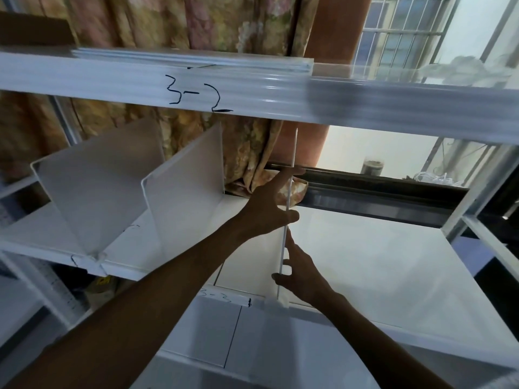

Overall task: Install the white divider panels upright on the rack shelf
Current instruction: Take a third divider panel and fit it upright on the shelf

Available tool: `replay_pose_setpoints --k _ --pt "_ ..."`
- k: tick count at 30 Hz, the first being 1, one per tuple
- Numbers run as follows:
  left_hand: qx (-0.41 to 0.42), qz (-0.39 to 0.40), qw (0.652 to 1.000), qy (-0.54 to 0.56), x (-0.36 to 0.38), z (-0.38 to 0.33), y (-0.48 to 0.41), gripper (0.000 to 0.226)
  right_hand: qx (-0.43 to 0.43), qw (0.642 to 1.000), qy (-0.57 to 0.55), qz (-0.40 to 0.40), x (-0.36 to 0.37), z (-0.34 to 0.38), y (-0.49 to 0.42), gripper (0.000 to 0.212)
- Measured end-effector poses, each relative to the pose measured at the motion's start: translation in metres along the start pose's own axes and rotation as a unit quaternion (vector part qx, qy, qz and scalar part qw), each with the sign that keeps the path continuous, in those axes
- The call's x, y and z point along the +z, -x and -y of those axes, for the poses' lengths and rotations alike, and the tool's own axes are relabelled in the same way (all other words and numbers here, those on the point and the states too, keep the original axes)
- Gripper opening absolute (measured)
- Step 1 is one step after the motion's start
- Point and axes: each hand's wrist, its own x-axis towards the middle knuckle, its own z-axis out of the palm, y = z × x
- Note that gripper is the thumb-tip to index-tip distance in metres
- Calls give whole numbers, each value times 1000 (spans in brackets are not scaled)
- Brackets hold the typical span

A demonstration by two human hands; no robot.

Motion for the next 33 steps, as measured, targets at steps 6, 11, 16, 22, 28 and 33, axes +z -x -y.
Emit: replay_pose_setpoints --k 6,11,16,22,28,33 --pt "10 3 1000 -7 3 0 -2 81 -2 1000 4 -2 0 0 4 102" --pt "-2 11 1000 -21 4 0 1 84 11 1000 0 -5 3 0 5 102" --pt "-8 13 999 -33 2 -4 5 85 12 1000 12 8 3 0 6 104" --pt "0 14 999 -44 1 -11 5 77 15 1000 13 7 2 2 7 105" --pt "3 10 999 -51 0 -14 8 76 17 1000 13 6 3 1 7 105" --pt "-27 34 996 -84 2 -7 7 85 17 1000 10 6 7 -2 7 102"
